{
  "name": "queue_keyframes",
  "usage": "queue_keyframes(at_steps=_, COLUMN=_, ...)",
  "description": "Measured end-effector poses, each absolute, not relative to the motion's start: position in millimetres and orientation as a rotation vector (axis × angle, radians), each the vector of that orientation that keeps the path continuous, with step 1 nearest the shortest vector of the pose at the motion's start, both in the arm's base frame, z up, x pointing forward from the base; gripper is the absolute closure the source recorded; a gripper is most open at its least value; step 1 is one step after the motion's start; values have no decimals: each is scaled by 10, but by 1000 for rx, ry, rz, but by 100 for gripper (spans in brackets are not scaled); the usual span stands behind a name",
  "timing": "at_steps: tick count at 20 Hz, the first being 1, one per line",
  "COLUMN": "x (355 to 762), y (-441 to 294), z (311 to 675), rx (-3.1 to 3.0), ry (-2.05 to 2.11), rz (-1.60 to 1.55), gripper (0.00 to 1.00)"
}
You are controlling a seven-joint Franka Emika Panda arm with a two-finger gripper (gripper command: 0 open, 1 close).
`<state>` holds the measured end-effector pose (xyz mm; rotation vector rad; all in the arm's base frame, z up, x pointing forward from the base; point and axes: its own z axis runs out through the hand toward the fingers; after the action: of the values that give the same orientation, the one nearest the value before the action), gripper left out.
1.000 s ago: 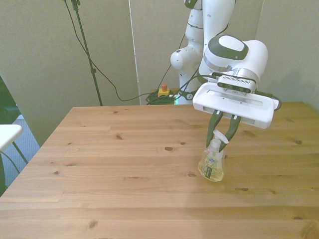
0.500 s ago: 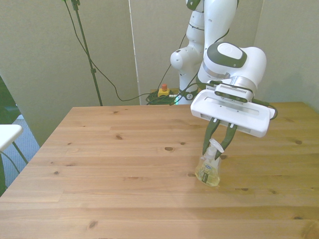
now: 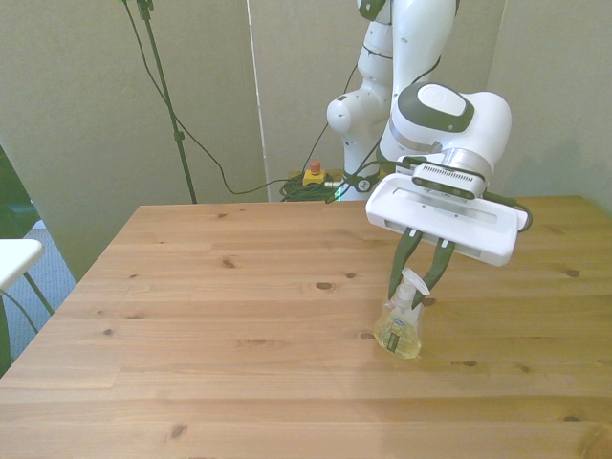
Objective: Stand the sanitizer
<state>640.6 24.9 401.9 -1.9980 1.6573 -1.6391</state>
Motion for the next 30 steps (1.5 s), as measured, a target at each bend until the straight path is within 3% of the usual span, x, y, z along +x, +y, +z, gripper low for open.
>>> queue_keyframes(at_steps=16, x=6347, y=306, z=3920, rx=-2028, ry=1644, rz=-1595, gripper=0)
queue_keyframes(at_steps=30, x=5498, y=514, z=3762, rx=-2317, ry=1656, rz=-909, gripper=0)
